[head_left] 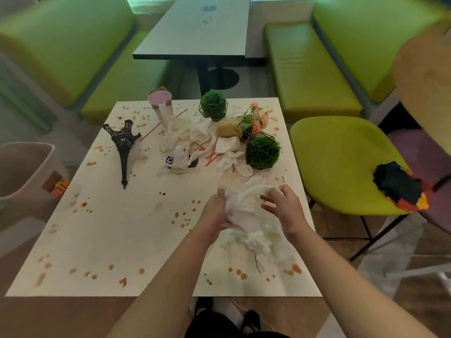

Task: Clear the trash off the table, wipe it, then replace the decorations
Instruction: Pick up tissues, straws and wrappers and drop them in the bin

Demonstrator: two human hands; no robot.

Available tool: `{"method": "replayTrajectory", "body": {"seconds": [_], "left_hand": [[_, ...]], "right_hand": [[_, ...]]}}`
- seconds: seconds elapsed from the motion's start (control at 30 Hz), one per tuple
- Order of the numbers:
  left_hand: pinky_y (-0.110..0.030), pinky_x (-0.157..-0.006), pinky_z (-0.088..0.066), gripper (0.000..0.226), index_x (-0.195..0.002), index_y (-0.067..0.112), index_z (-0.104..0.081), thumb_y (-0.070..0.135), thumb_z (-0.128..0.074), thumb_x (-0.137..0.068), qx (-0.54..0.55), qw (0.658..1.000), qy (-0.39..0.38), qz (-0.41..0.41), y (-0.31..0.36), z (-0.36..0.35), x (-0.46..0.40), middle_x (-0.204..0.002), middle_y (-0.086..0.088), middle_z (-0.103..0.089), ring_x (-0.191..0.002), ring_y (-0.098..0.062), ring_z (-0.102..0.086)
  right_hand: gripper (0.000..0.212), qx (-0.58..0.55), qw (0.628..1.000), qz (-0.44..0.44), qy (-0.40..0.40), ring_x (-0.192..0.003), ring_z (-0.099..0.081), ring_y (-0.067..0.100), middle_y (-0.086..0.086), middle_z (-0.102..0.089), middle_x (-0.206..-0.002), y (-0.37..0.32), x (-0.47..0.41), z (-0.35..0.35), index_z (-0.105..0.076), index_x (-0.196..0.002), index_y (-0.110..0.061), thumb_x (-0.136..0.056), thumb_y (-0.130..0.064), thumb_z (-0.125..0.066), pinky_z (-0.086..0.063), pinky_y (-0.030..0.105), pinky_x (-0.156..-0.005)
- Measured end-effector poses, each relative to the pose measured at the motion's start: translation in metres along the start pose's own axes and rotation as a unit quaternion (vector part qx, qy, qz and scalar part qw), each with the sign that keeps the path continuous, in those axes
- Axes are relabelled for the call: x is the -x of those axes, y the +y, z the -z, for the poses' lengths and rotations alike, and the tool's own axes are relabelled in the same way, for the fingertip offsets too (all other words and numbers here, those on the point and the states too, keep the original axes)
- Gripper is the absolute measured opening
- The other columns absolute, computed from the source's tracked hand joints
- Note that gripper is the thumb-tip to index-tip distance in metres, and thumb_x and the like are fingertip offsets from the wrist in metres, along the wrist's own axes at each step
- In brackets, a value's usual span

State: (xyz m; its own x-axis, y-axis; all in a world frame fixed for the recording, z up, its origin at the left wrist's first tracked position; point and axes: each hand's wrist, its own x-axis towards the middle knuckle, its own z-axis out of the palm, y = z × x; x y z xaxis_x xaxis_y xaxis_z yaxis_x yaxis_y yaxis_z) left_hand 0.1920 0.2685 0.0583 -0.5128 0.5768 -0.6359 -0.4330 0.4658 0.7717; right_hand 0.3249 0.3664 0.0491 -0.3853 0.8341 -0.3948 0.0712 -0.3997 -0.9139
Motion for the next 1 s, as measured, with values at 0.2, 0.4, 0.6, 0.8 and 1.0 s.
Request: {"method": "replayTrajectory", "body": {"seconds": [0.2, 0.4, 0.6, 0.8, 1.0], "left_hand": [[-0.03, -0.066, -0.052, 0.043, -0.109, 0.018, -0.051, 0.059, -0.047, -0.095, 0.051, 0.998, 0.032, 0.003, 0.003, 0.009, -0.003, -0.098, -0.001, -0.061, -0.088, -0.02, -0.063], [-0.024, -0.055, -0.05, 0.018, -0.108, 0.015, -0.054, 0.027, -0.061, -0.096, 0.108, 0.994, -0.001, -0.036, 0.002, 0.017, -0.007, -0.11, -0.003, -0.059, -0.084, -0.017, -0.059], [-0.031, -0.066, -0.056, 0.026, -0.119, 0.009, -0.049, 0.027, -0.053, -0.1, 0.143, 0.985, 0.028, -0.087, 0.016, 0.034, -0.003, -0.103, 0.003, -0.071, -0.091, -0.021, -0.068], [-0.038, -0.085, -0.058, 0.03, -0.124, 0.01, -0.049, 0.028, -0.049, -0.1, 0.065, 0.994, 0.055, -0.068, 0.023, 0.077, 0.0, -0.097, -0.001, -0.076, -0.096, -0.022, -0.07], [-0.043, -0.093, -0.055, 0.041, -0.088, 0.017, -0.075, 0.041, -0.044, -0.102, 0.076, 0.993, 0.061, -0.064, 0.029, 0.123, 0.006, -0.103, -0.017, -0.069, -0.103, -0.031, -0.068]], "right_hand": [[0.015, -0.168, 0.985, -0.036, -0.029, -0.085, -0.069, 0.032, 0.017, -0.062, -0.085, -0.007, 0.004, -0.003, -0.043, -0.083, -0.01, -0.092, 0.001, -0.038, -0.054, 0.056, -0.09], [0.024, 0.013, 0.992, -0.093, -0.09, -0.051, -0.04, 0.01, 0.002, -0.039, -0.077, -0.002, 0.017, -0.018, -0.04, -0.102, -0.015, -0.095, -0.03, -0.057, -0.04, 0.027, -0.045], [0.04, 0.201, 0.958, -0.018, -0.202, -0.048, -0.035, 0.005, -0.007, -0.045, -0.063, 0.008, 0.027, -0.049, -0.06, -0.099, -0.014, -0.081, -0.048, -0.074, -0.028, 0.024, -0.044], [0.015, 0.192, 0.959, 0.078, -0.195, -0.051, -0.052, -0.003, -0.017, -0.059, -0.061, -0.008, 0.024, -0.107, -0.068, -0.088, -0.016, -0.083, -0.028, -0.076, -0.037, 0.011, -0.046], [0.013, 0.238, 0.942, 0.138, -0.19, -0.072, -0.062, 0.01, -0.003, -0.069, -0.076, -0.014, 0.016, -0.171, -0.068, -0.077, -0.017, -0.076, -0.022, -0.08, -0.05, 0.026, -0.065]]}}
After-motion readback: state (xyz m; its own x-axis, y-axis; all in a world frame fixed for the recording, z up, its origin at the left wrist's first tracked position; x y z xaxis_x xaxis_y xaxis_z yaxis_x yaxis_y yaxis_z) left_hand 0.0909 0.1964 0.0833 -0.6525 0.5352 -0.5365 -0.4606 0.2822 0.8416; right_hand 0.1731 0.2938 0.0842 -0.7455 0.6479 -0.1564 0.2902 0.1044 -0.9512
